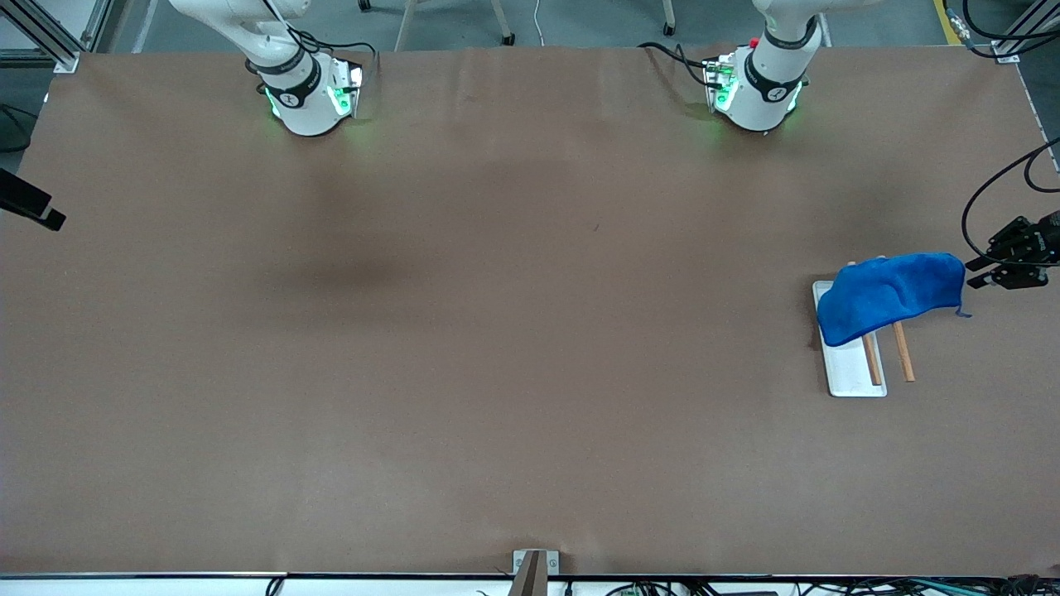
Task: Right arm passes towel to left arm to hang
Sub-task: 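Lower the towel over the dowels with the left gripper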
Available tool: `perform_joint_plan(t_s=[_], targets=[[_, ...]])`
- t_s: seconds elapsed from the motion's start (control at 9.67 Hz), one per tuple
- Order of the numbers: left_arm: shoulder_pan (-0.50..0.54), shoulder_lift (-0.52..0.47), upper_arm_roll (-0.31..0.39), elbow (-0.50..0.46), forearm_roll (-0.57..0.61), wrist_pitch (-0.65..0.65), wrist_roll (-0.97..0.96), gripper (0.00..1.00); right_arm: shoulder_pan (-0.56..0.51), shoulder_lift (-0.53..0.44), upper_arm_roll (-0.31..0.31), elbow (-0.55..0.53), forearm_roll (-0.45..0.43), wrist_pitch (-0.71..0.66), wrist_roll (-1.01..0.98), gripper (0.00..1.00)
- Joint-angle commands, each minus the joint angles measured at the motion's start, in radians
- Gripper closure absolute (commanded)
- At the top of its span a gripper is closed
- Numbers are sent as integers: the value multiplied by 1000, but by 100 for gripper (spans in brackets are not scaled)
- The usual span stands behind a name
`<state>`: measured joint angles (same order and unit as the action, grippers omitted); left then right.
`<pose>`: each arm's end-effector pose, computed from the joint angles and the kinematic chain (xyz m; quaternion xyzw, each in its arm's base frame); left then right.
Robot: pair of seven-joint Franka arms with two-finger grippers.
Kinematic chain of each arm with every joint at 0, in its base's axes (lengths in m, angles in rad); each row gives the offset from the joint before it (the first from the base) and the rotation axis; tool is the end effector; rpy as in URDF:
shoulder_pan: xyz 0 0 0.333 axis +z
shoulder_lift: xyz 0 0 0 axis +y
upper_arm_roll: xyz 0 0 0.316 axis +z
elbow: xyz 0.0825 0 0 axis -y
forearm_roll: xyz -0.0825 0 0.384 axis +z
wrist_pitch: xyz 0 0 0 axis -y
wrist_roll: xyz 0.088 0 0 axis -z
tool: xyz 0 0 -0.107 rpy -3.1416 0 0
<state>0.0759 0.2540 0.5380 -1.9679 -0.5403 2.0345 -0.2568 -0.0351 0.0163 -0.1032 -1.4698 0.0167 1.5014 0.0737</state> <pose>0.5014 0.3043 0.3523 0.8269 0.5332 -0.0352 0.1750 0.5479 -0.0738 0.6567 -0.9944 0.1051 -0.0079 0.0072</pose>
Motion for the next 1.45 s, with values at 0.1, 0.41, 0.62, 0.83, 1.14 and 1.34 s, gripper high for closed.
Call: perform_joint_plan(t_s=[0.1,0.41,0.62,0.83,1.14,1.34], targets=[[-24,-25,-70,87,185,-33,11,0,-14,-29,11,-32,-6,11,0,0],[-21,-154,-269,93,377,-33,21,0,-14,-29,11,-30,-12,11,-3,0],[-22,-191,-390,113,447,-33,28,0,-14,-29,11,-30,-18,13,-9,0],[-25,-213,-502,139,448,-34,88,0,-14,-27,11,-29,-21,13,-12,0],[-59,-260,-546,213,456,-155,177,0,-12,-27,11,-29,-20,11,-12,0],[-79,-307,-547,265,524,-292,257,0,-14,-27,11,-21,-20,8,-14,0]])
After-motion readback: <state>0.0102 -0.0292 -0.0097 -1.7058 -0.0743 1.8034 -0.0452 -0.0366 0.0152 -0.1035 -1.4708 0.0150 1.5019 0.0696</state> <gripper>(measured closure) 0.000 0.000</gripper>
